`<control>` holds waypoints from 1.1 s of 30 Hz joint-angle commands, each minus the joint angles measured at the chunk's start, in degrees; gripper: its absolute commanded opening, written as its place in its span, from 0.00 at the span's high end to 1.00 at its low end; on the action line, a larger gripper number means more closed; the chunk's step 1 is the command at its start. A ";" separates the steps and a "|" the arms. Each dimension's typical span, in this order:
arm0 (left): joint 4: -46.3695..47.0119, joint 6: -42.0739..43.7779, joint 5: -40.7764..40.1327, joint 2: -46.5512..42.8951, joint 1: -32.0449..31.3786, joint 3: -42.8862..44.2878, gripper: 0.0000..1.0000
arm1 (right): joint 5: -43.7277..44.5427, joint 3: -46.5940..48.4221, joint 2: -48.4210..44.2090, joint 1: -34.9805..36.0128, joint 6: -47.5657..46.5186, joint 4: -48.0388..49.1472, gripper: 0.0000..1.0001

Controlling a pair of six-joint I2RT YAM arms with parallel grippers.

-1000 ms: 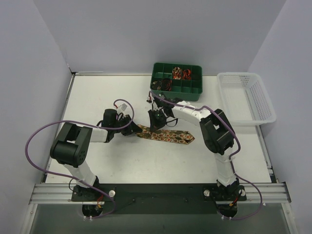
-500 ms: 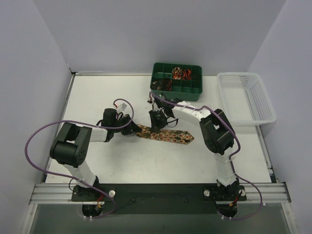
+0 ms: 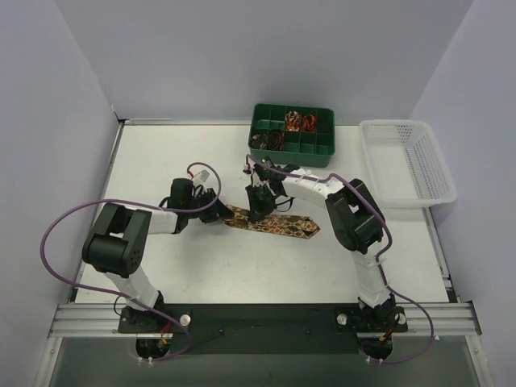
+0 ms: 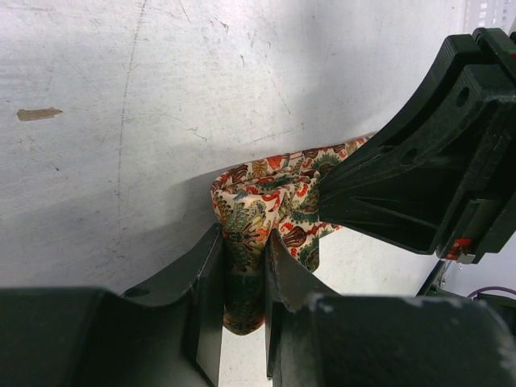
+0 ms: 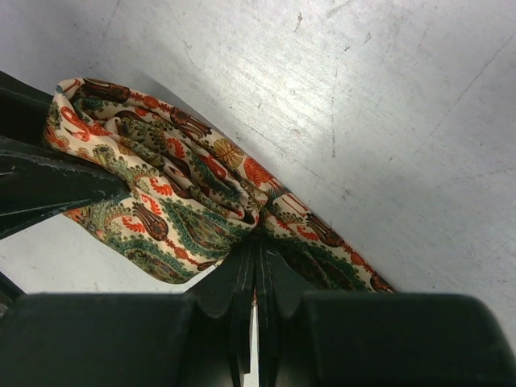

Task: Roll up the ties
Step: Roll the tie at the center of the board.

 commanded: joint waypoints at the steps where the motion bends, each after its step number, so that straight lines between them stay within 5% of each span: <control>1: -0.77 2.14 -1.18 -1.95 0.41 2.01 1.00 | 0.34 1.15 1.68 0.79 0.01 -1.73 0.99; 19: -27.39 16.63 -16.82 -8.02 -1.08 11.67 1.00 | -1.50 7.30 5.99 2.10 0.98 -2.17 0.99; 33: -39.44 22.09 -36.51 -8.72 -11.53 20.55 1.00 | -3.35 15.03 11.26 2.72 1.16 -4.10 0.99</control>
